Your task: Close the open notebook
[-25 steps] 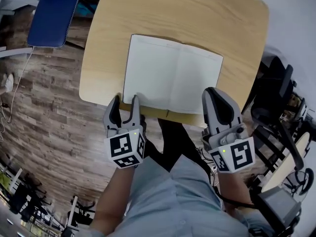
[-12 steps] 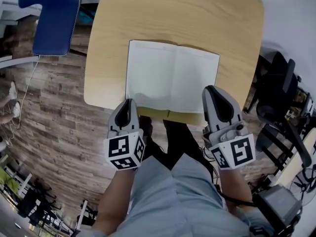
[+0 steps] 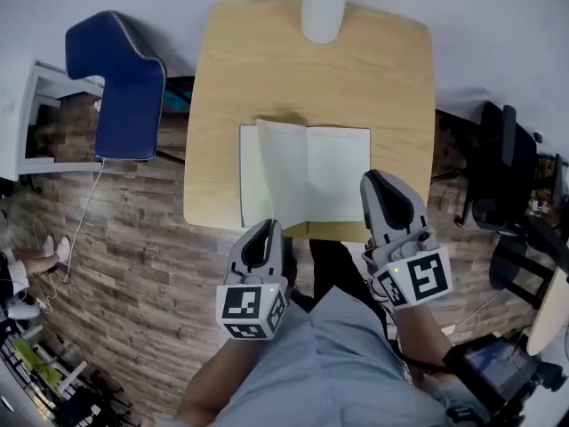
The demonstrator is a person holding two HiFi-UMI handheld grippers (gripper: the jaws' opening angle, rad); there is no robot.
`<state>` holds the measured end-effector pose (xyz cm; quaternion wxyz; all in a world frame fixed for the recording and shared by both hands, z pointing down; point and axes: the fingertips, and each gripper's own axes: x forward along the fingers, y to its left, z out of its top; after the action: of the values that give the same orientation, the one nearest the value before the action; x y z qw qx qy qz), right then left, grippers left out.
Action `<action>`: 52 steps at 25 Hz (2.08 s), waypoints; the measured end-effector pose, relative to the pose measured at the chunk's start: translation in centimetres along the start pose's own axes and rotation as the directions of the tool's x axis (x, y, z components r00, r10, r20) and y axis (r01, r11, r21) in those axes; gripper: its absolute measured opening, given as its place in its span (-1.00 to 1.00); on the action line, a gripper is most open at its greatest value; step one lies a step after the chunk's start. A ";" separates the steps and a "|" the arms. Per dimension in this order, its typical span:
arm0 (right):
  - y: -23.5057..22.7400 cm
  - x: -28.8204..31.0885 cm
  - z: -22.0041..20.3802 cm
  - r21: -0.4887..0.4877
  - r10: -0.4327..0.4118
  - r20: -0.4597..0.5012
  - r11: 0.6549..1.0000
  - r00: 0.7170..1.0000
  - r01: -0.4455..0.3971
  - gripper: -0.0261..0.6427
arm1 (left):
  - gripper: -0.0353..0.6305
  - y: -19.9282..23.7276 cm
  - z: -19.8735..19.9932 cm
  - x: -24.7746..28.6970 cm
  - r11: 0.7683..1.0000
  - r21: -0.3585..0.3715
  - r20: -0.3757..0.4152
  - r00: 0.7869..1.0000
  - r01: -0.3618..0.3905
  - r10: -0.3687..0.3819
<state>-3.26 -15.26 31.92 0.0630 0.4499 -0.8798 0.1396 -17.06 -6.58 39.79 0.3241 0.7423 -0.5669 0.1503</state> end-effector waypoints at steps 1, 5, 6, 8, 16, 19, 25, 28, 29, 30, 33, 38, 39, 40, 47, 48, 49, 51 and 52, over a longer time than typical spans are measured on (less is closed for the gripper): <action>-0.6 -0.6 0.3 0.001 -0.016 0.007 1.000 1.000 0.016 -0.77 | -0.78 -1.1 0.3 0.1 1.000 0.016 -0.001 1.000 0.024 -0.024; -2.7 -3.5 0.7 0.012 -0.081 0.026 0.997 0.996 0.081 -0.77 | -0.78 -5.3 0.6 0.3 0.992 0.059 -0.012 0.994 0.113 -0.113; -3.3 -4.1 0.7 0.015 -0.097 0.029 0.995 0.995 0.096 -0.77 | -0.78 -6.2 0.6 0.5 0.988 0.069 -0.016 0.991 0.135 -0.135; -4.5 -5.1 0.4 0.024 -0.126 0.029 0.992 0.992 0.125 -0.77 | -0.78 -8.0 0.5 1.3 0.979 0.093 -0.028 0.984 0.179 -0.177; -10.3 -8.8 -2.3 0.072 -0.234 0.014 0.970 0.972 0.232 -0.77 | -0.78 -14.5 -1.7 6.0 0.935 0.149 -0.118 0.945 0.321 -0.306; -12.9 -10.2 -4.1 0.099 -0.281 -0.015 0.955 0.960 0.281 -0.77 | -0.78 -16.3 -3.4 8.4 0.923 0.145 -0.176 0.927 0.357 -0.330; -17.5 -11.7 -8.6 0.145 -0.341 -0.075 0.926 0.937 0.348 -0.77 | -0.78 -18.3 -7.3 13.3 0.915 0.127 -0.273 0.900 0.384 -0.340; -19.1 -12.1 -10.5 0.166 -0.353 -0.107 0.915 0.929 0.367 -0.77 | -0.78 -18.6 -9.1 15.3 0.919 0.111 -0.320 0.889 0.378 -0.327; -19.5 -12.0 -11.0 0.172 -0.356 -0.115 0.912 0.927 0.372 -0.77 | -0.78 -18.5 -9.6 15.7 0.921 0.105 -0.335 0.885 0.376 -0.323; -19.7 -12.0 -11.4 0.177 -0.359 -0.121 0.910 0.926 0.376 -0.77 | -0.78 -18.3 -10.0 16.0 0.922 0.100 -0.347 0.882 0.374 -0.320; -19.9 -11.9 -12.3 0.187 -0.361 -0.135 0.905 0.923 0.381 -0.77 | -0.78 -17.9 -11.1 16.8 0.928 0.069 -0.371 0.873 0.365 -0.316; -19.7 -11.7 -12.7 0.191 -0.353 -0.146 0.907 0.924 0.377 -0.77 | -0.78 -17.7 -12.0 17.2 0.934 0.008 -0.401 0.857 0.357 -0.324; -19.7 -11.6 -12.6 0.188 -0.353 -0.145 0.908 0.924 0.376 -0.77 | -0.78 -17.8 -12.0 17.2 0.931 0.011 -0.403 0.854 0.364 -0.329; -19.7 -11.5 -12.4 0.185 -0.351 -0.143 0.909 0.925 0.374 -0.77 | -0.77 -17.9 -12.1 17.2 0.928 0.014 -0.404 0.851 0.373 -0.336; -17.2 -10.9 -8.6 0.130 -0.319 -0.088 0.935 0.944 0.329 -0.77 | -0.58 -19.2 -6.6 14.3 0.901 0.125 -0.253 0.891 0.416 -0.377; -16.2 -10.7 -7.6 0.117 -0.308 -0.072 0.942 0.949 0.314 -0.77 | -0.58 -19.0 -5.1 13.2 0.899 0.147 -0.209 0.902 0.412 -0.378; -15.1 -10.4 -6.4 0.102 -0.293 -0.054 0.949 0.955 0.297 -0.77 | -0.57 -18.5 -3.4 11.9 0.901 0.167 -0.161 0.913 0.400 -0.376; -12.5 -9.5 -3.8 0.074 -0.258 -0.011 0.963 0.966 0.258 -0.77 | -0.57 -16.8 0.2 8.9 0.914 0.195 -0.055 0.934 0.356 -0.353; -11.1 -9.0 -2.6 0.064 -0.239 0.009 0.969 0.971 0.238 -0.77 | -0.57 -15.7 1.9 7.2 0.923 0.204 -0.001 0.942 0.328 -0.335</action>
<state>11.01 -13.71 34.33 0.0579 0.5551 -0.8152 0.1545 -0.38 -10.88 37.76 0.2586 0.8587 -0.4207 0.1371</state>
